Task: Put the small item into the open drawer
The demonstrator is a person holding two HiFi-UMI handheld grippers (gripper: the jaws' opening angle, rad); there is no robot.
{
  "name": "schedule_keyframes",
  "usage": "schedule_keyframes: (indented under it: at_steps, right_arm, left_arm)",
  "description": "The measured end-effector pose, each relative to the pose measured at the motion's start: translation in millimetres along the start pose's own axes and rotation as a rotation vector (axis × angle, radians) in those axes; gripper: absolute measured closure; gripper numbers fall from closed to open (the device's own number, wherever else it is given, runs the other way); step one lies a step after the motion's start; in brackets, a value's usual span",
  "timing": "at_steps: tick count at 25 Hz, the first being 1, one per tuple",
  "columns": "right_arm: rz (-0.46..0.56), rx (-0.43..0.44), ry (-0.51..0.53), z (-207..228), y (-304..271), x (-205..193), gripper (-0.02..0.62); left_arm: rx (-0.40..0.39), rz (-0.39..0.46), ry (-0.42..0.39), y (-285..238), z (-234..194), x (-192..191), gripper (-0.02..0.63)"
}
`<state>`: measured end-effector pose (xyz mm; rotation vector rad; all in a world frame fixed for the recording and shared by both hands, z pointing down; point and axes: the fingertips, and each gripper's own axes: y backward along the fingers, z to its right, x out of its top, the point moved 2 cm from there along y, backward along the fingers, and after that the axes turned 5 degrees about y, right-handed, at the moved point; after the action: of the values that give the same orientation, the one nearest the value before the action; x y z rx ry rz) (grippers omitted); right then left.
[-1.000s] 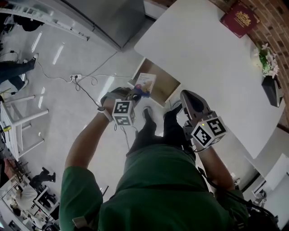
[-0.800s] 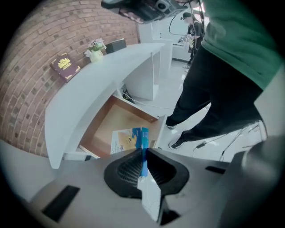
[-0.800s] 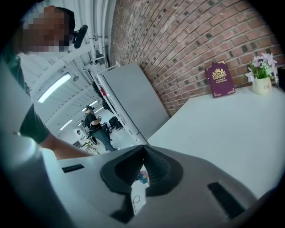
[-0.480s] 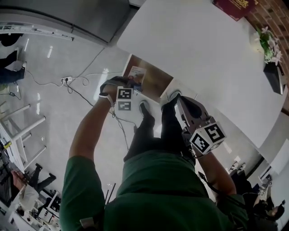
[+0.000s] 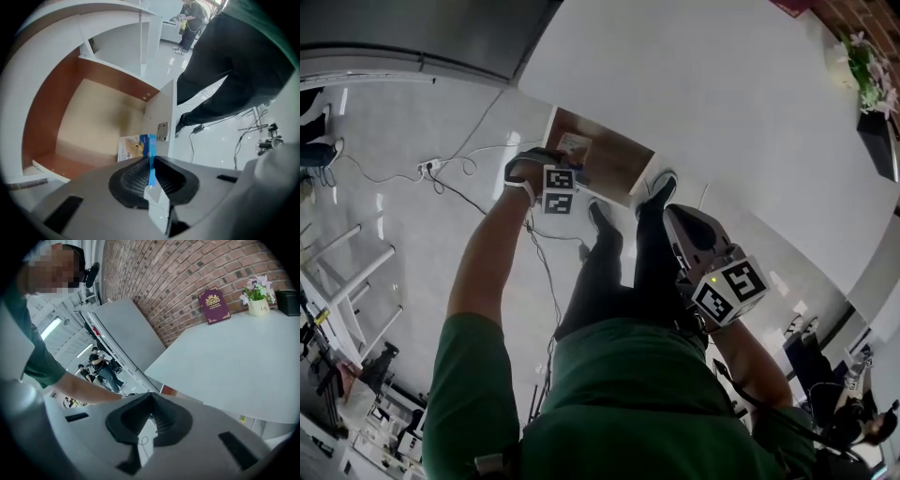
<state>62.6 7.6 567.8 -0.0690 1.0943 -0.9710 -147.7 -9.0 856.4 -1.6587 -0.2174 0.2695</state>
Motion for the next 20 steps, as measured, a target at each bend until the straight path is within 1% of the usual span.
schedule_keyframes:
  at_steps: [3, 5, 8, 10, 12, 13, 17, 20]
  right_arm:
    - [-0.006, -0.002, -0.015, 1, -2, -7, 0.592]
    - [-0.008, -0.004, -0.026, 2, -3, -10, 0.592]
    - [-0.013, -0.008, -0.037, 4, -4, -17, 0.592]
    - [-0.013, -0.009, -0.039, 5, -4, -18, 0.592]
    - [-0.01, -0.009, -0.036, 4, -4, -16, 0.592]
    - [-0.007, -0.008, -0.032, 3, -4, -14, 0.592]
    - [0.013, -0.001, -0.005, -5, -7, -2, 0.592]
    - [0.031, 0.005, 0.023, -16, -9, 10, 0.592]
  left_arm:
    - [-0.068, -0.042, 0.018, -10, 2, -10, 0.574]
    - [-0.097, -0.073, 0.017, -16, 1, -15, 0.565]
    - [-0.102, -0.11, 0.006, -25, -2, -20, 0.551]
    - [-0.088, -0.118, 0.017, -27, -6, -21, 0.519]
    - [-0.066, -0.103, 0.054, -23, -10, -21, 0.471]
    - [-0.055, -0.091, 0.077, -20, -12, -21, 0.459]
    - [0.01, -0.038, 0.186, 0, -21, -29, 0.453]
    - [0.075, 0.037, 0.317, 23, -26, -35, 0.453]
